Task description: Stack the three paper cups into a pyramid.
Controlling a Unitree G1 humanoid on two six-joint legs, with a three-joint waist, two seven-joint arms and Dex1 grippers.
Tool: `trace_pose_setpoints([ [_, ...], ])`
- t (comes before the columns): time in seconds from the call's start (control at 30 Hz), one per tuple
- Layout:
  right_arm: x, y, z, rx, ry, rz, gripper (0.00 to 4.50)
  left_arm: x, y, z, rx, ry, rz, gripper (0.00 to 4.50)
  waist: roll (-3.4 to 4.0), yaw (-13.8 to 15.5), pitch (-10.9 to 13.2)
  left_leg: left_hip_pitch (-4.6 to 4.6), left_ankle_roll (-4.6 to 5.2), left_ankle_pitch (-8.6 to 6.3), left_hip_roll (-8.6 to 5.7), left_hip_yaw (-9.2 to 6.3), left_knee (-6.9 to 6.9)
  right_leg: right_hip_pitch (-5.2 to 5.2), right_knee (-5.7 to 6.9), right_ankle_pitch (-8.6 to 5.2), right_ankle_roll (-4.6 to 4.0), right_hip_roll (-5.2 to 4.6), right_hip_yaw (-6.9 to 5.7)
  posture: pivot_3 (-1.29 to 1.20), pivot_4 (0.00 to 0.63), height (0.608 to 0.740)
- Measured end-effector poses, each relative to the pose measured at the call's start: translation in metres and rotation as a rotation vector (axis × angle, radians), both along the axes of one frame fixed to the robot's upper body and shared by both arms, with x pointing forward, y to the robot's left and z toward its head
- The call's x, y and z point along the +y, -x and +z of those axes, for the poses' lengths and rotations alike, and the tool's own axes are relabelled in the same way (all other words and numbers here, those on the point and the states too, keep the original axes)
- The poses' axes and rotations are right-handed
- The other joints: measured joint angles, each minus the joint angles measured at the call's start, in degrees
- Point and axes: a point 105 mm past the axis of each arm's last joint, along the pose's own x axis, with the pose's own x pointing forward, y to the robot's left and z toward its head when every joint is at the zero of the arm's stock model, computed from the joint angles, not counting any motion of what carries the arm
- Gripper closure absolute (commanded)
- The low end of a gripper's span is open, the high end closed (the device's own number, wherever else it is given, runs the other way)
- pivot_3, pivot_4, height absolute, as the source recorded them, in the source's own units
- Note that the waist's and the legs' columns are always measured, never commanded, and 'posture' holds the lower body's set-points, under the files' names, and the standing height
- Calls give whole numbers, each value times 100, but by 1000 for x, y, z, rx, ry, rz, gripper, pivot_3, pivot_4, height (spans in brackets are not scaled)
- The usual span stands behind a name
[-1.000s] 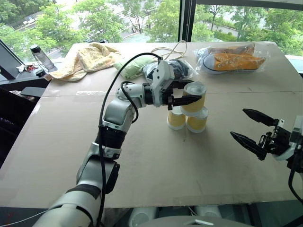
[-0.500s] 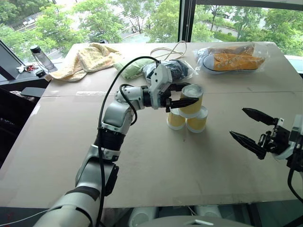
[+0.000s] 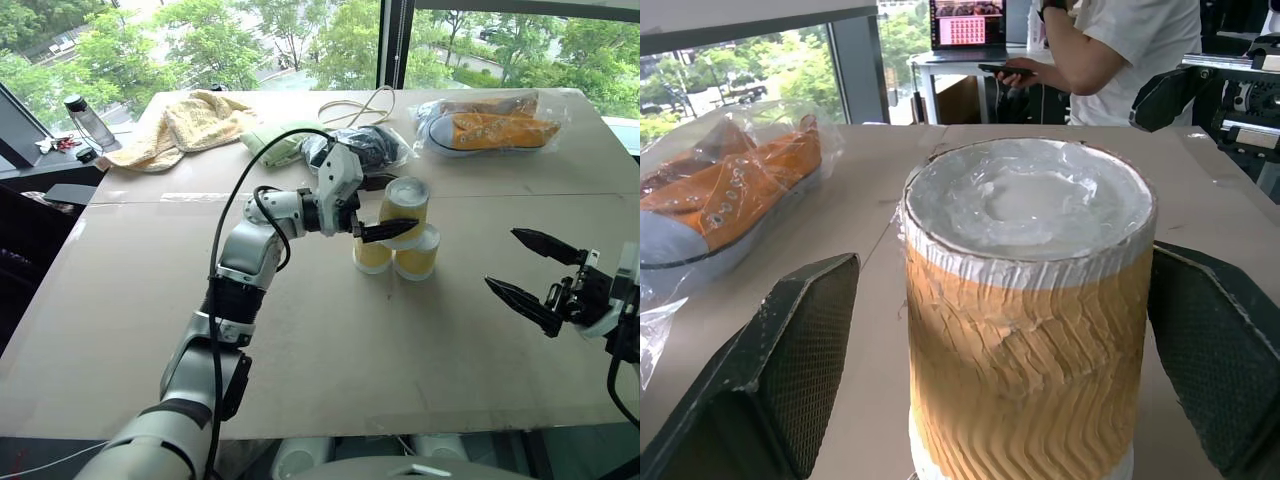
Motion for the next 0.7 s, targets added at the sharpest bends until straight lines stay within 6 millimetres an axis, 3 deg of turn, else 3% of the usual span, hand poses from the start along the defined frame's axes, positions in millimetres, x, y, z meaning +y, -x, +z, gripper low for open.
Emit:
trace_pose_setpoints([
  [0.13,0,0,-1,2,10,0,0,9,12,2,5,-10,-50,44,1,7,0,0,0,0,3,-4,0,0,1,0,0,1,2,0,150,734],
  [0.47,-9,-4,-15,34,0,-14,0,25,13,2,0,-41,-13,44,1,14,0,0,0,0,1,-4,3,0,0,0,0,0,3,0,150,734],
  [0.7,-19,-4,-53,120,20,-30,0,53,34,-10,62,-67,30,44,6,-38,-3,10,0,0,13,6,-7,-1,0,0,-1,-15,17,0,150,734],
])
